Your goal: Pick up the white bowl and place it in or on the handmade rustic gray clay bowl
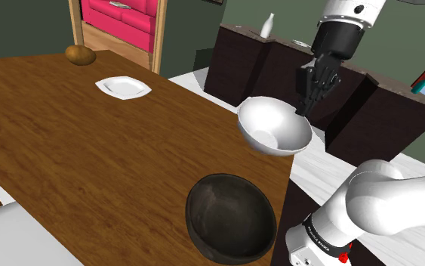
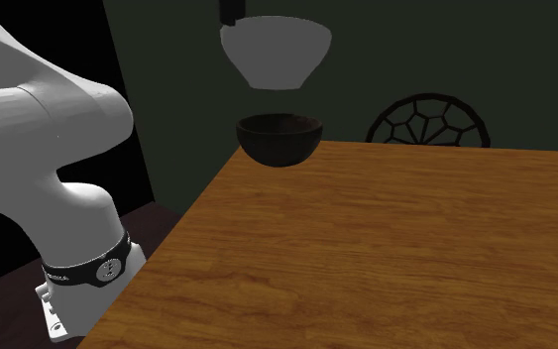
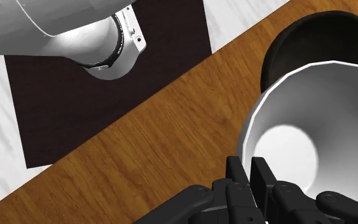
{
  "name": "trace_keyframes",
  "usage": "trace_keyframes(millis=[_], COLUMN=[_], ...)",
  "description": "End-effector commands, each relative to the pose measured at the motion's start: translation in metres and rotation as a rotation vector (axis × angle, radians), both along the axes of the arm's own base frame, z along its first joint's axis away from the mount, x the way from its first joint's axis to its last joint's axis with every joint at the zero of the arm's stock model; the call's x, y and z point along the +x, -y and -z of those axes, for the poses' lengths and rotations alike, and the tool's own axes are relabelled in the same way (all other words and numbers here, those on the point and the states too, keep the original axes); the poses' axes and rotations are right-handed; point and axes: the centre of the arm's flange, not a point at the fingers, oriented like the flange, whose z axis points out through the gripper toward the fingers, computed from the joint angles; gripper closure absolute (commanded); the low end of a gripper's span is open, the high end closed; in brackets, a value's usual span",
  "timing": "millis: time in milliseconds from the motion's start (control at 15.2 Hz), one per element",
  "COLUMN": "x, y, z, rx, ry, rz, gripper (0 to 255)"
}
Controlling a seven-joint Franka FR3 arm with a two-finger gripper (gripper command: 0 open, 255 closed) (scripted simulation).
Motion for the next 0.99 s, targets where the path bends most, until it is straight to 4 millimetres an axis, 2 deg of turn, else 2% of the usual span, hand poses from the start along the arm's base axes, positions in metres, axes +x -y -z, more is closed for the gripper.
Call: trace_keyframes(millis=[0, 462, 924], x=[-0.012, -0.056, -0.056], y=[-0.023, -0.105, -0.105], z=[-0.004, -0.020, 0.017], rx=[0.001, 0.001, 0.001], ry=[-0.001, -0.001, -0.001], rz=[0.001, 0.001, 0.001], gripper=[255, 255, 255])
